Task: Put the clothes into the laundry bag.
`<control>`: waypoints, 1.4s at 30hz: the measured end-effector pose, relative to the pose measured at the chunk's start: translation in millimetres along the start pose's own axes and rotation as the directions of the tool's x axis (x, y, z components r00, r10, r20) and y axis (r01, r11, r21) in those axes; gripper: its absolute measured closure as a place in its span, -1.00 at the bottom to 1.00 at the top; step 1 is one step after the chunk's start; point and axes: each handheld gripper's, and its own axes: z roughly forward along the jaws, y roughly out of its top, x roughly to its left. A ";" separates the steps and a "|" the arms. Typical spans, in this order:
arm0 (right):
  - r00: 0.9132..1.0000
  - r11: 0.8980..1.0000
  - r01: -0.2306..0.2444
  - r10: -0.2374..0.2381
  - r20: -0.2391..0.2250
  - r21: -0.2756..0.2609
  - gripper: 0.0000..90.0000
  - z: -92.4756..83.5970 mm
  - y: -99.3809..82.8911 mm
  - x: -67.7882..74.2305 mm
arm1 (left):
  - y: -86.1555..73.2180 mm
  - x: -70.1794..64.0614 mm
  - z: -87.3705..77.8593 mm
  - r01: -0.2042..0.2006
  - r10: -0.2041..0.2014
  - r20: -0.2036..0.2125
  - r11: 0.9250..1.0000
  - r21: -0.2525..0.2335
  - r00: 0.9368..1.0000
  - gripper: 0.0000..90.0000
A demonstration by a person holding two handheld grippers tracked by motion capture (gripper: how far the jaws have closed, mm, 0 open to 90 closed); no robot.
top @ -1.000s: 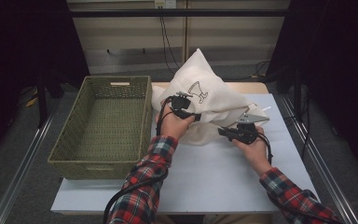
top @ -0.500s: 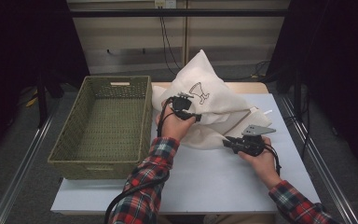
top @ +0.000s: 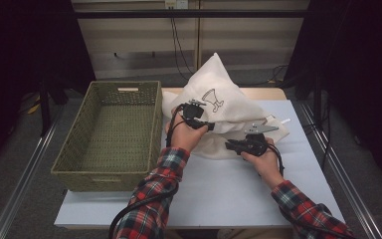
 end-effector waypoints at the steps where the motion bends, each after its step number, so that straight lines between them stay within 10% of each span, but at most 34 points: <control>1: 1.000 1.000 0.001 -0.001 -0.012 -0.012 0.93 -1.9 -0.3 2.2 | 0.6 0.3 -1.2 -0.007 0.007 -0.006 1.000 0.002 1.000 0.95; 12: 0.986 0.991 0.130 -0.127 -0.105 0.014 0.95 -33.1 -11.1 35.2 | 0.6 -0.2 -1.4 0.009 -0.010 -0.031 1.000 -0.022 0.999 0.95; 22: 0.998 0.996 0.058 -0.061 -0.033 -0.064 0.18 -25.8 4.3 26.0 | -1.0 0.3 -5.2 -0.004 0.004 -0.021 1.000 0.000 1.000 0.95; 27: 1.000 0.998 0.026 -0.027 -0.015 -0.065 0.15 -7.2 13.2 16.3 | -2.6 0.7 -7.3 0.001 -0.001 -0.017 1.000 -0.007 1.000 0.95; 37: 0.993 0.999 0.018 -0.015 -0.118 0.027 0.92 8.5 4.2 22.5 | -2.3 1.3 -16.7 -0.009 0.009 -0.005 1.000 -0.006 1.000 0.95; 42: 0.986 0.997 0.073 -0.069 -0.154 0.019 0.95 -3.9 5.9 36.4 | 0.3 -2.4 -20.5 -0.006 0.006 -0.001 1.000 -0.027 1.000 0.95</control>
